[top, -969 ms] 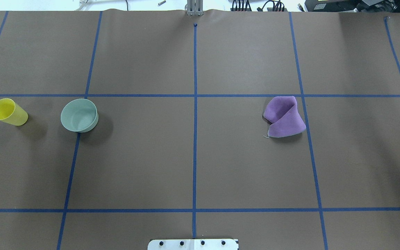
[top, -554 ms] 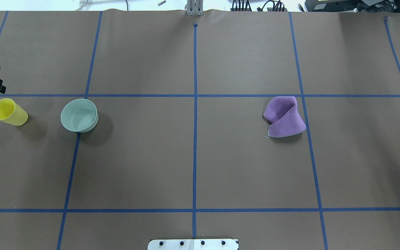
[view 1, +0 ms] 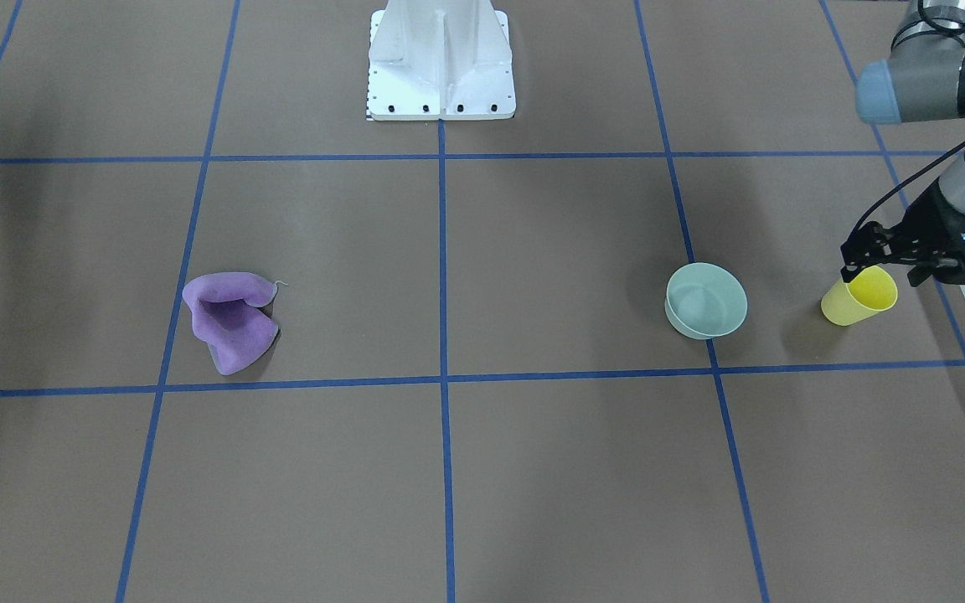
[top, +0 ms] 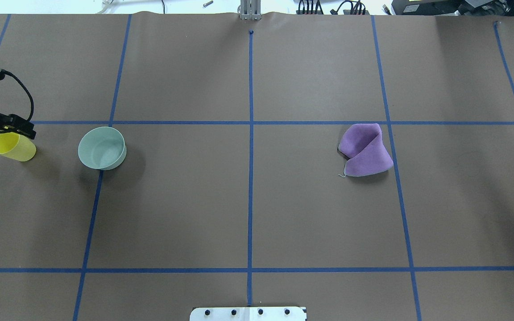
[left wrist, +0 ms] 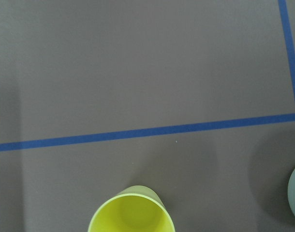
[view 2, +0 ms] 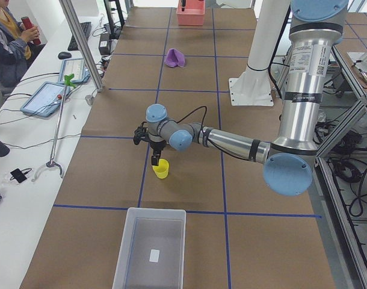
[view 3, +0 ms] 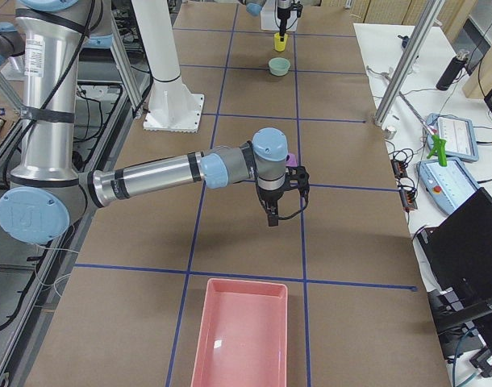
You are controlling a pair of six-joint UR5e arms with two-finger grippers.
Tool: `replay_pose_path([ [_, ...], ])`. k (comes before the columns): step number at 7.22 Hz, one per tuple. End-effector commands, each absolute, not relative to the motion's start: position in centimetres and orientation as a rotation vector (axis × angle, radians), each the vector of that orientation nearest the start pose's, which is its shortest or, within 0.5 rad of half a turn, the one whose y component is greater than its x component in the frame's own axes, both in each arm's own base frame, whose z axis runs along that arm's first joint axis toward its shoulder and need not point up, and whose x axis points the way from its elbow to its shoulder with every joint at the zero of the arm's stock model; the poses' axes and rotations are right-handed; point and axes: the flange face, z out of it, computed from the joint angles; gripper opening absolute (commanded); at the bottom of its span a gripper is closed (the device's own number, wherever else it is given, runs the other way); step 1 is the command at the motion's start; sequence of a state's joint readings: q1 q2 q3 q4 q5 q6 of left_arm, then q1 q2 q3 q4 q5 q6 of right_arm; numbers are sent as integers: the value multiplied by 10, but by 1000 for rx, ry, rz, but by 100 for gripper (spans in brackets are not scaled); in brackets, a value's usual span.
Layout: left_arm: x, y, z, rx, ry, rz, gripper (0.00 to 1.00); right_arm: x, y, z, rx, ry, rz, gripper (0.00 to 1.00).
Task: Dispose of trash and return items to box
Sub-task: 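Lower the left gripper onto the yellow cup and grasp it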
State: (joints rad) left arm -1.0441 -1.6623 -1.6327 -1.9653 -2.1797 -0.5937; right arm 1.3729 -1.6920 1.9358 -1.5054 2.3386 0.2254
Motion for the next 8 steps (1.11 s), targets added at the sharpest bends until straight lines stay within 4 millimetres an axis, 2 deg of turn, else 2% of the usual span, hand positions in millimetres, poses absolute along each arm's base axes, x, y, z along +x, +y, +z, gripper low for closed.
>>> replay_pose_path([
  [1, 230, -513, 548, 130, 801, 105, 67, -25, -450, 529, 124, -808, -92, 100],
  [2, 231, -513, 553, 113, 796, 87, 8, -25, -450, 529, 123, -808, -91, 100],
  [3, 232, -514, 548, 117, 803, 82, 0, -25, -450, 526, 127, -811, -85, 100],
  [4, 234, -516, 536, 117, 820, 69, 0, -40, -451, 516, 123, -819, -79, 100],
  [5, 233, -512, 512, 126, 865, 84, 0, -58, -454, 502, 148, -842, -60, 100],
  [6, 221, -505, 483, 88, 970, 109, 0, -88, -453, 489, 169, -873, -28, 100],
  [7, 183, -513, 464, 107, 1013, 66, 0, -124, -453, 473, 188, -890, 3, 100],
  [8, 154, -515, 451, 132, 1046, 42, 0, -165, -458, 448, 177, -904, 46, 100],
])
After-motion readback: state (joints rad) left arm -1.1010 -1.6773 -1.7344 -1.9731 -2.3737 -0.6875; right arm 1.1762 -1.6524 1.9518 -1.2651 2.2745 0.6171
